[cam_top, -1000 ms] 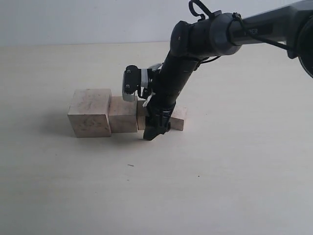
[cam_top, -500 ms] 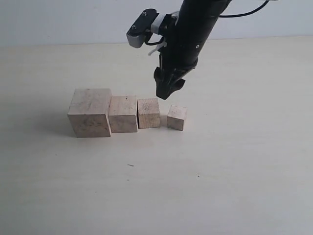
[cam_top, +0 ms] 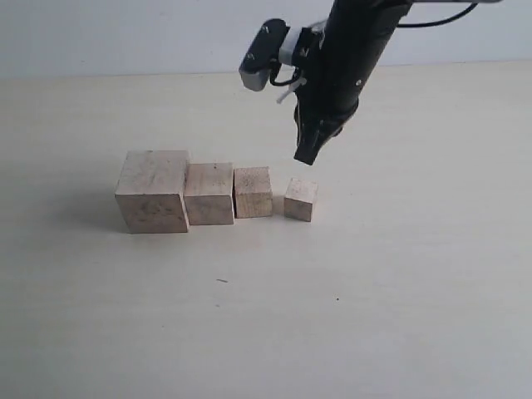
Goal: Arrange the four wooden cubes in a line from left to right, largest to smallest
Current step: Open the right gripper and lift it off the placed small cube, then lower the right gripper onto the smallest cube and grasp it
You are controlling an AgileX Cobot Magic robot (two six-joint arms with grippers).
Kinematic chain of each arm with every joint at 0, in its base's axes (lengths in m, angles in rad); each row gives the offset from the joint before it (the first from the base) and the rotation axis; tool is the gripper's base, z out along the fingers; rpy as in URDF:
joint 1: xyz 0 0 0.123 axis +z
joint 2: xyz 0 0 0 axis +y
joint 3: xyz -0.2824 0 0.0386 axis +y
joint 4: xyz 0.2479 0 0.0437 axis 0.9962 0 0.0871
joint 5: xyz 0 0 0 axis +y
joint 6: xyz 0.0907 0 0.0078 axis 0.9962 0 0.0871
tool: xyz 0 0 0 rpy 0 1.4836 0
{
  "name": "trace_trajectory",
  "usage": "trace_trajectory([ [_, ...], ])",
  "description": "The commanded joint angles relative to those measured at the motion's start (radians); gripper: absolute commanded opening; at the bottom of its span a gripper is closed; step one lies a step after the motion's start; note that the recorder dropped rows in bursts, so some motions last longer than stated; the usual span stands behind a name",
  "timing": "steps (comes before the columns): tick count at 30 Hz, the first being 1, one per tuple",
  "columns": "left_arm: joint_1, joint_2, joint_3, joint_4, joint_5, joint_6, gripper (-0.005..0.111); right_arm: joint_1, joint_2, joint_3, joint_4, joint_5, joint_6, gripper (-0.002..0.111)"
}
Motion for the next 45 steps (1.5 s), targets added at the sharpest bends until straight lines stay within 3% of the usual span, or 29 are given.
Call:
trace_trajectory([
  [1, -0.005, -0.005, 0.004, 0.002, -0.012, 0.001, 0.0, -0.03, 0.01, 0.067, -0.007, -0.043, -0.056, 0.0],
  [5, -0.005, -0.005, 0.004, 0.002, -0.012, 0.001, 0.0, -0.067, 0.01, 0.089, -0.003, -0.032, -0.099, 0.0],
  [19, -0.005, -0.005, 0.004, 0.002, -0.012, 0.001, 0.0, -0.099, 0.01, 0.091, 0.37, 0.044, -0.22, 0.003],
  [25, -0.005, -0.005, 0.004, 0.002, -0.012, 0.001, 0.0, -0.099, 0.01, 0.091, 0.353, 0.05, -0.267, 0.023],
  [27, -0.005, -0.005, 0.004, 0.002, -0.012, 0.001, 0.0, -0.099, 0.01, 0.091, 0.348, 0.045, -0.314, 0.035],
  [31, -0.005, -0.005, 0.004, 0.002, -0.012, 0.001, 0.0, -0.099, 0.01, 0.091, 0.343, 0.028, -0.328, 0.07],
  [33, -0.005, -0.005, 0.004, 0.002, -0.012, 0.001, 0.0, -0.099, 0.01, 0.091, 0.317, 0.023, -0.328, 0.08],
  [45, -0.005, -0.005, 0.004, 0.002, -0.012, 0.001, 0.0, -0.099, 0.058, 0.091, 0.285, -0.062, -0.323, 0.083],
])
